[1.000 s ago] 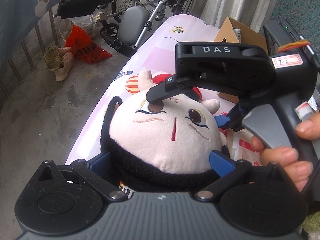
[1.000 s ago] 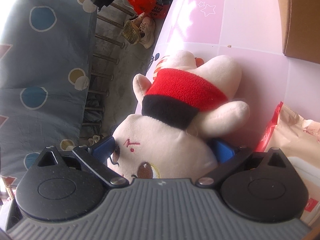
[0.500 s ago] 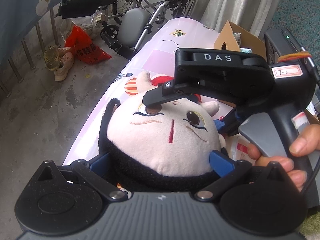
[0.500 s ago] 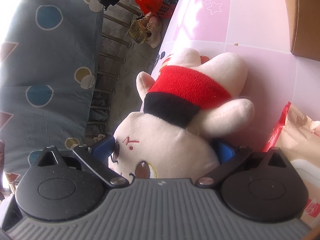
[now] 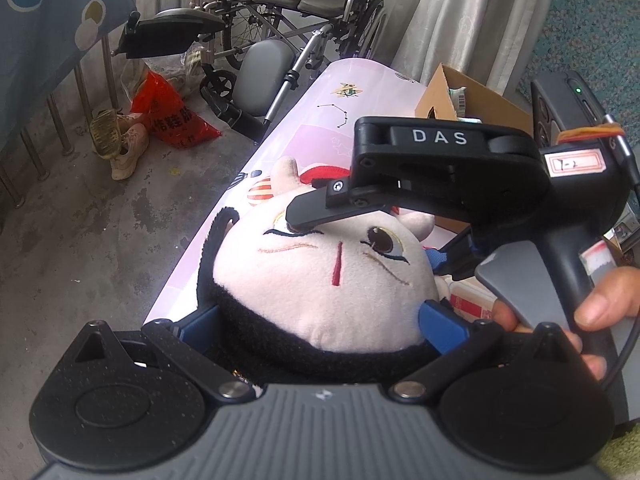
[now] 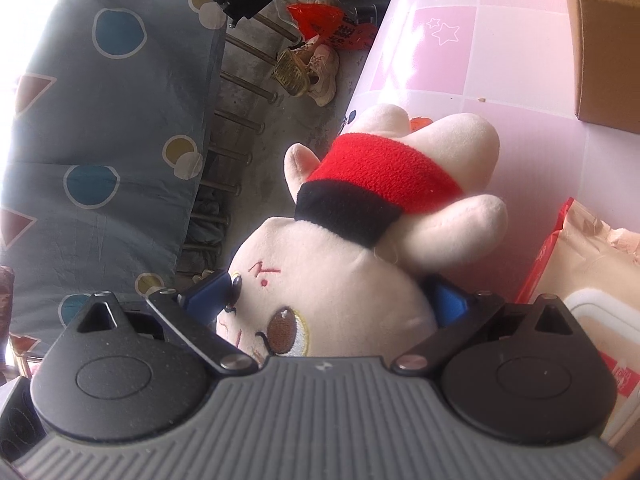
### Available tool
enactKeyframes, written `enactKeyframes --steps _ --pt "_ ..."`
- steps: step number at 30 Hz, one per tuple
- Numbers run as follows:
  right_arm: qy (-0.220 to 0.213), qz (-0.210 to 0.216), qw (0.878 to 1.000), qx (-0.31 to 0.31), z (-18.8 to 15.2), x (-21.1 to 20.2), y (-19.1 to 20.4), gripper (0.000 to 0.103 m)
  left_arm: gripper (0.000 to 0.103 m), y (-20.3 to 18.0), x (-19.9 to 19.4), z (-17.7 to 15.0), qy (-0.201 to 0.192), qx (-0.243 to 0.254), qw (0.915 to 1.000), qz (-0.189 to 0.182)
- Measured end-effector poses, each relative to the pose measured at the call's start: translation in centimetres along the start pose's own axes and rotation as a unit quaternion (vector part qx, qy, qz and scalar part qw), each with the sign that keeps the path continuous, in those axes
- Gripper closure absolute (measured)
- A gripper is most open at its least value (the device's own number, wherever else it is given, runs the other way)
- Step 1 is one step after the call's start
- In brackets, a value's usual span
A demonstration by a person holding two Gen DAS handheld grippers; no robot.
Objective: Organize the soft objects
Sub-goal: 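Lift the plush cat toy with both tools and carry it over the box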
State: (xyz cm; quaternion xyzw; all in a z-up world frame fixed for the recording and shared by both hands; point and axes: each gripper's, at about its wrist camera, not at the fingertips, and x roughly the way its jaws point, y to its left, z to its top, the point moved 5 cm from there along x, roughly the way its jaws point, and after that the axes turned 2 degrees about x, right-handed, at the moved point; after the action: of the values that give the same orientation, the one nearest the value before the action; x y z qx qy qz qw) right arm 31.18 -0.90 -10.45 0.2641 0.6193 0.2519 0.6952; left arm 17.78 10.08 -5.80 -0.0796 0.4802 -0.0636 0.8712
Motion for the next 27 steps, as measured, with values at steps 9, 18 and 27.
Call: enactKeyframes --steps 9,18,27 --pt "-0.032 0.018 0.999 -0.020 -1.3 -4.2 1.6 0.002 0.000 -1.8 -3.1 0.4 -0.031 0.020 0.9993 0.003" --pt "-0.082 -0.004 0.995 -0.055 -4.8 -11.8 0.6 0.002 0.000 -6.2 -5.8 -1.5 -0.052 0.059 0.9947 -0.066" --pt "-0.120 -0.065 0.989 -0.066 -9.0 -16.0 -5.6 0.005 0.000 -11.4 -3.7 -6.5 -0.013 0.123 0.9808 -0.150"
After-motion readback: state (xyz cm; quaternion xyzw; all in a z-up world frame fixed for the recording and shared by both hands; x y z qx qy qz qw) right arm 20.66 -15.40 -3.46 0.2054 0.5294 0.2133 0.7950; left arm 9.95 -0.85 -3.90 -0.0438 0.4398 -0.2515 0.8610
